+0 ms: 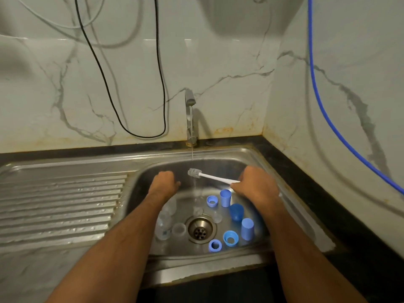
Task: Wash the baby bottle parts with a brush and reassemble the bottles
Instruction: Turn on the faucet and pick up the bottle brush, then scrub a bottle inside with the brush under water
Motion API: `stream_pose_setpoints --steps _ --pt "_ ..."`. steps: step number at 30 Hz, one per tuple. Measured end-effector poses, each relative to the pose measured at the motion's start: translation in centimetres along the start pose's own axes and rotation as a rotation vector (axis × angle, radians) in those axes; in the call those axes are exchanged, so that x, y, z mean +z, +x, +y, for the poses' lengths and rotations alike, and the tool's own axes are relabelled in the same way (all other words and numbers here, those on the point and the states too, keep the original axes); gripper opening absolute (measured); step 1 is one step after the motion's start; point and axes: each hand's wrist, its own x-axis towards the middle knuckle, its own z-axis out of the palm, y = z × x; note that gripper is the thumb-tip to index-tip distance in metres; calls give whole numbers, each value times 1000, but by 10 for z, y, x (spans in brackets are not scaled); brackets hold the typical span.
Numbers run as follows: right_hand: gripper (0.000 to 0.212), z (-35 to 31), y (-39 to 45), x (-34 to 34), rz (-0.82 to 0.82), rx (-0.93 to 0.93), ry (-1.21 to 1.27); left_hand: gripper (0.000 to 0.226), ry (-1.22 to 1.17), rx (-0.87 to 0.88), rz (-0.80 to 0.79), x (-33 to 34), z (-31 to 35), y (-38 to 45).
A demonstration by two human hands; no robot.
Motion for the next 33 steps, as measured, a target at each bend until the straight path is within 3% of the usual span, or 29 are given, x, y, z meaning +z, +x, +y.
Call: stream_pose_setpoints --steps 5,11,16,19,25,30,33 --pt "37 11 5 5 -17 -20 31 30 -23 -24 -90 13 3 9" --pt "36 14 9 7 -13 -18 55 50 134 -53 -189 23 2 11" --pt "37 15 14 11 -12 -8 56 54 175 -75 -186 27 -3 13" --pt "38 18 16 11 -5 11 62 57 98 -83 -140 23 0 14" --pt "40 22 17 11 3 79 119 31 -266 -47 88 -1 26 13" --pt "37 24 11 6 30 159 133 50 -482 5 157 -8 50 14" --pt "37 24 9 7 61 183 139 49 -523 38 166 -8 59 10"
